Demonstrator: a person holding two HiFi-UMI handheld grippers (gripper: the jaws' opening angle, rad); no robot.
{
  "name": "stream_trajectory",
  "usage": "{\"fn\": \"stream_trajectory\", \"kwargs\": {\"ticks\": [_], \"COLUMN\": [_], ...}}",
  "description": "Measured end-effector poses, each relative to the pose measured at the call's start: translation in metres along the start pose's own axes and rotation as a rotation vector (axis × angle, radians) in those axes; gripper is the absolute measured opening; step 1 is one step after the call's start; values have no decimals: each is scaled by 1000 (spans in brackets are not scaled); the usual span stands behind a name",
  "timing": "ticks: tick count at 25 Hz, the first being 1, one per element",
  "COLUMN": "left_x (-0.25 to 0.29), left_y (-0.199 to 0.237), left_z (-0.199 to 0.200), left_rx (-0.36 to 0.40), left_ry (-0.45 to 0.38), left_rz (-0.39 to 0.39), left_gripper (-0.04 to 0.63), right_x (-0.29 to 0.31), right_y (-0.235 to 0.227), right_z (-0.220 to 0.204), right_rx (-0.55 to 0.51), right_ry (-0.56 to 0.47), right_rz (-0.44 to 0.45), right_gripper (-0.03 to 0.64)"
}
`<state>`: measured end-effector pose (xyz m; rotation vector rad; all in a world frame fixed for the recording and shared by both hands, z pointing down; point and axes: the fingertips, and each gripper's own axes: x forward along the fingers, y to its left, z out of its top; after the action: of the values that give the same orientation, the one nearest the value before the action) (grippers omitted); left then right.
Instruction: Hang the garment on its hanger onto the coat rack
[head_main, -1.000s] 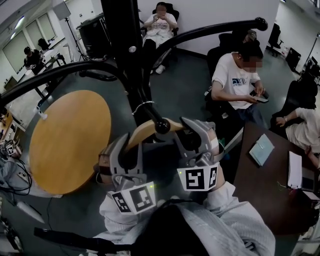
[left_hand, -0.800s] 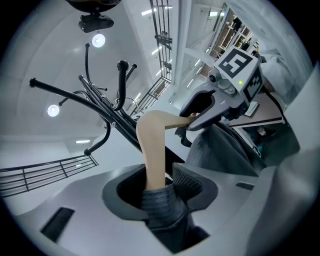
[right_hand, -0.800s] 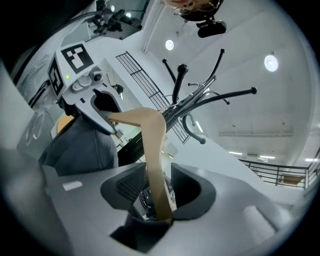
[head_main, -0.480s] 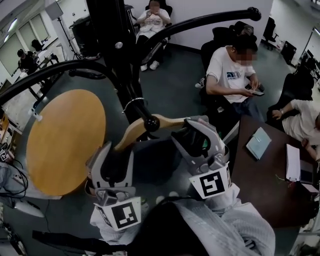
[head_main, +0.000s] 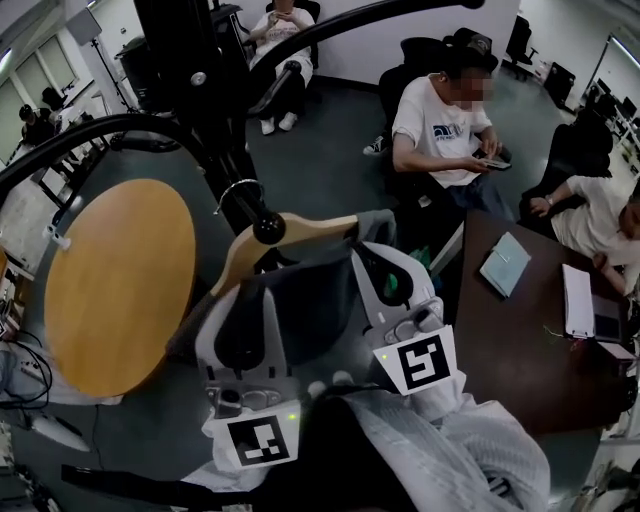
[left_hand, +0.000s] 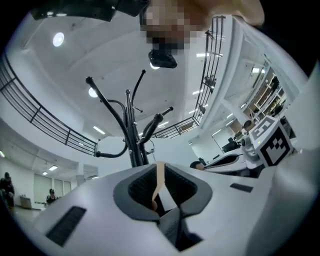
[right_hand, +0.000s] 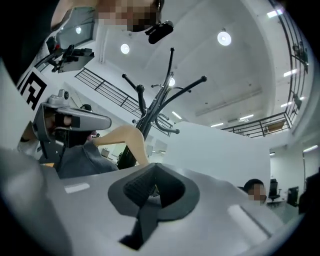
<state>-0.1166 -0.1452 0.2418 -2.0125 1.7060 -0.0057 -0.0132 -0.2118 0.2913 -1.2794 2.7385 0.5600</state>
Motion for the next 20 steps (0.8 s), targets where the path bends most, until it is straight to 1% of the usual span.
{"fn": "stream_trajectory", "kwargs": {"ticks": [2, 4, 7, 10, 15, 17, 20], "left_x": [6, 12, 20, 27, 37, 40, 44], "left_y": [-14, -25, -42, -55, -65, -65, -65], "left_z": [-6, -15, -29, -42, -57, -59, -63], "left_rx": [-24, -58, -118, -176, -255, -259, -236], "left_ry": [15, 39, 79, 121, 176, 181, 196], "left_rz": [-42, -88, -146, -183, -224, -229, -231], "left_gripper": [19, 6, 5, 5, 5, 5, 5], "right_x": [-3, -6, -12, -16, -14, -12, -9], "right_y": [-1, -2, -6, -13, -15, -16, -17], "right_z": [0, 0, -2, -7, -20, -22, -24], "right_rx": [11, 8, 29, 58, 96, 104, 109], "right_ry": [3, 12, 39, 61, 97, 100, 102], "right_rz": [-14, -26, -53, -77, -71, -68, -63], "right_gripper": [2, 2, 2, 2, 2, 2, 2]}}
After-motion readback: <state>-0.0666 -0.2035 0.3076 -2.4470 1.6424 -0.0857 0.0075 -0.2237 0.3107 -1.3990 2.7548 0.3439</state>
